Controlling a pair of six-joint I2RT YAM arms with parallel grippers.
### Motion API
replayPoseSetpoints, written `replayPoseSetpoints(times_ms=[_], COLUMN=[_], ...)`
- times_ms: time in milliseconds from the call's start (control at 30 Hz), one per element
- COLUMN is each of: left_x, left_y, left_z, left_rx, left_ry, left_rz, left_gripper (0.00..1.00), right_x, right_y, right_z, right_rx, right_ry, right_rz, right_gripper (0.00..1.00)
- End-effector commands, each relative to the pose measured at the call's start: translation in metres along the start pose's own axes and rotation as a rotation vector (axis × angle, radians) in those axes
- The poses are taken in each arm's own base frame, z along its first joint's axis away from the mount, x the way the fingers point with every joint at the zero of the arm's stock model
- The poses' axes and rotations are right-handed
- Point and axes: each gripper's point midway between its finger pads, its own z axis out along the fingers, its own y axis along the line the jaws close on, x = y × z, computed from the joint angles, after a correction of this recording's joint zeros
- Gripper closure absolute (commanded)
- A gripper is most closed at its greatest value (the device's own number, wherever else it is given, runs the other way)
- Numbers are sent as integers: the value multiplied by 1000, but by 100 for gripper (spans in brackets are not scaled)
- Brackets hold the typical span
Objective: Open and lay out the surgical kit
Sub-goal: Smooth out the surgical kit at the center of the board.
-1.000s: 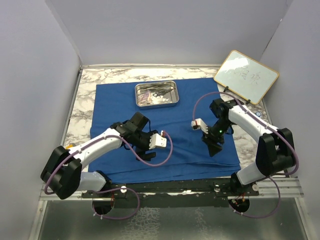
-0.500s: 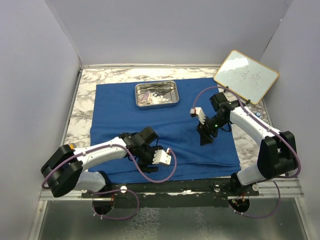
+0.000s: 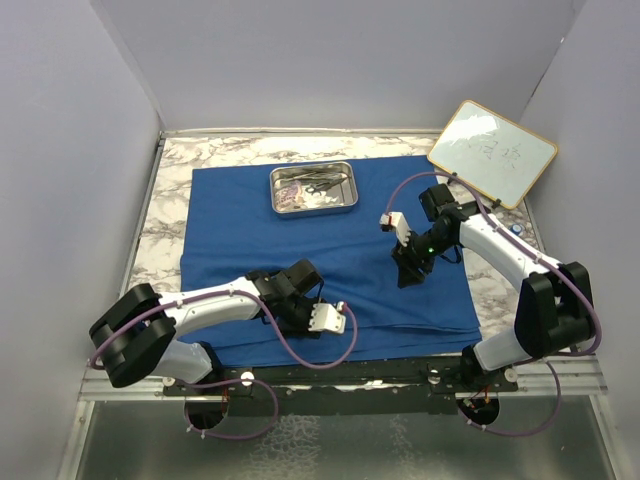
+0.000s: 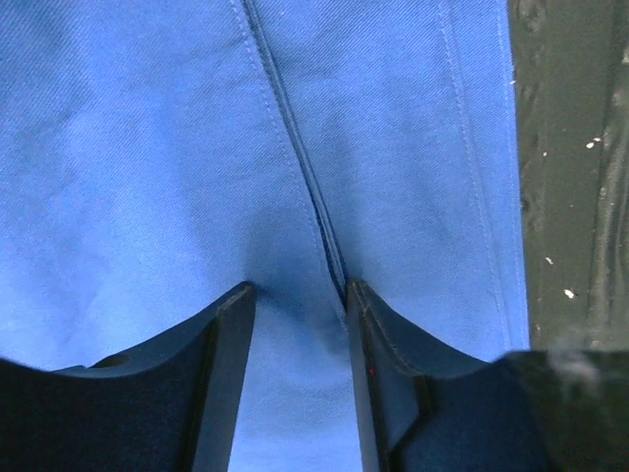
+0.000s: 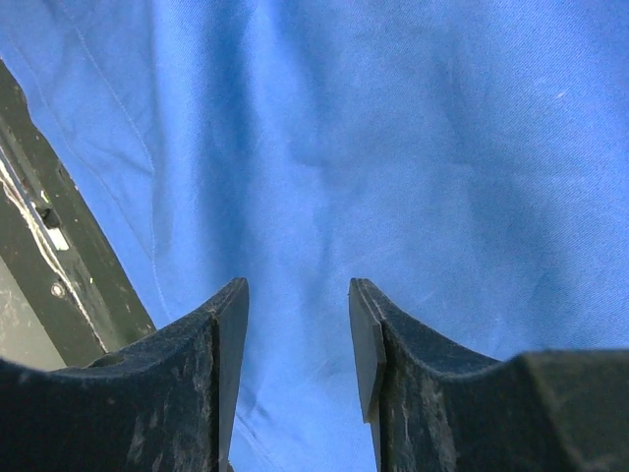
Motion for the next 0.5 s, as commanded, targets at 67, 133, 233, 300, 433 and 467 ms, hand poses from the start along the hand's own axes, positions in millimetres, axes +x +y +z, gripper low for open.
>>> replayPoseSetpoints(times_ms=[67, 133, 233, 300, 433, 467], left_x=[19, 19, 19, 18, 13, 13], left_y=[-6, -7, -10, -13, -19, -21], left_z=[8, 8, 7, 5, 0, 0], left_rx=[4, 6, 17, 33, 68, 80], left_ry=[65, 64, 63, 61, 51, 50], left_rz=[-14, -20, -27, -29, -33, -34], left_gripper=[64, 68, 73, 75, 77, 79], right_x=[-3, -1, 1, 1, -1, -1], right_y=[0, -1, -1, -2, -5, -6], right_z=[2, 4, 6, 6, 5, 4], right_rx=[1, -2, -7, -5, 4, 5], right_ry=[-19, -12, -5, -1, 3, 6], right_rz=[-7, -3, 1, 3, 3, 5], right_gripper=[56, 56, 57, 57, 58, 58])
